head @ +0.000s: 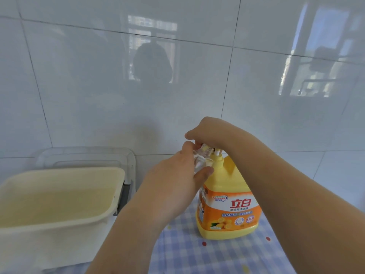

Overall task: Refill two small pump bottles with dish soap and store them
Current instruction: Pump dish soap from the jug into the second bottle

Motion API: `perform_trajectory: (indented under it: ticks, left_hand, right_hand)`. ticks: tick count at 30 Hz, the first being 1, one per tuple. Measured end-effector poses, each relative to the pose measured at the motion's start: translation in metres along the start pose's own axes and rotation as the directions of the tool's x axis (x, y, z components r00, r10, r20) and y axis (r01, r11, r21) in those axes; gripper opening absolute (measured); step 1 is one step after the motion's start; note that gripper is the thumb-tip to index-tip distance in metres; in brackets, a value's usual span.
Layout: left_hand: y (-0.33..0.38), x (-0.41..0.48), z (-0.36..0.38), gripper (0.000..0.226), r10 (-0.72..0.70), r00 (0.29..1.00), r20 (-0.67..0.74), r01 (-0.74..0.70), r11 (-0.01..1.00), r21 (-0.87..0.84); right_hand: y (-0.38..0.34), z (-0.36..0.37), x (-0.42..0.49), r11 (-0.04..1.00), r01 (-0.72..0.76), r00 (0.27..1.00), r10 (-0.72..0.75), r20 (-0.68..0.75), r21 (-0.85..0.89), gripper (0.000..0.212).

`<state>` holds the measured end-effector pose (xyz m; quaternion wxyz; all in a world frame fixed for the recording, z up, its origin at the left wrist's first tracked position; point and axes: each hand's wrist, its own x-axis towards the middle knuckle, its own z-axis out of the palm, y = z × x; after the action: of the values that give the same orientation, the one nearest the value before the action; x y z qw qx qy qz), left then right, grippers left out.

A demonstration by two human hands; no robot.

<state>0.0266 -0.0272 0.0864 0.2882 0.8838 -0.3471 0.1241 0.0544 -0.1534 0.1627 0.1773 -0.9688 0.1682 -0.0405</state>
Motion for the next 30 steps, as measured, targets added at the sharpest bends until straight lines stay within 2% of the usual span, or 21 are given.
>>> perform_trajectory:
  ticks: [4, 10, 19, 23, 30]
  left_hand:
    - [-0.002, -0.001, 0.0, 0.037, 0.0, 0.999, 0.041, -0.003, 0.998, 0.06]
    - [-0.002, -0.001, 0.0, 0.038, -0.003, 0.996, 0.084, -0.006, 0.994, 0.112]
    - [0.001, 0.0, 0.002, 0.037, -0.009, 0.996, 0.084, 0.003, 0.997, 0.079]
    - [0.003, -0.001, 0.0, 0.035, 0.0, 0.998, 0.064, -0.006, 0.997, 0.083]
    - [0.006, -0.001, 0.004, 0.039, 0.021, 0.998, -0.063, -0.013, 0.993, 0.117]
  right_hand:
    - [0.005, 0.008, 0.004, 0.999, 0.026, 0.999, -0.027, -0.022, -0.023, 0.02]
    - [0.01, 0.016, 0.01, 0.999, 0.042, 0.997, -0.042, -0.06, -0.005, 0.019]
    - [0.013, 0.014, 0.008, 0.996, 0.056, 0.997, -0.052, -0.062, 0.065, 0.031]
    - [0.013, 0.014, 0.008, 0.997, 0.048, 0.996, -0.043, -0.072, 0.068, 0.034]
    - [0.01, 0.007, 0.009, 0.996, 0.065, 0.99, -0.058, -0.127, 0.057, 0.037]
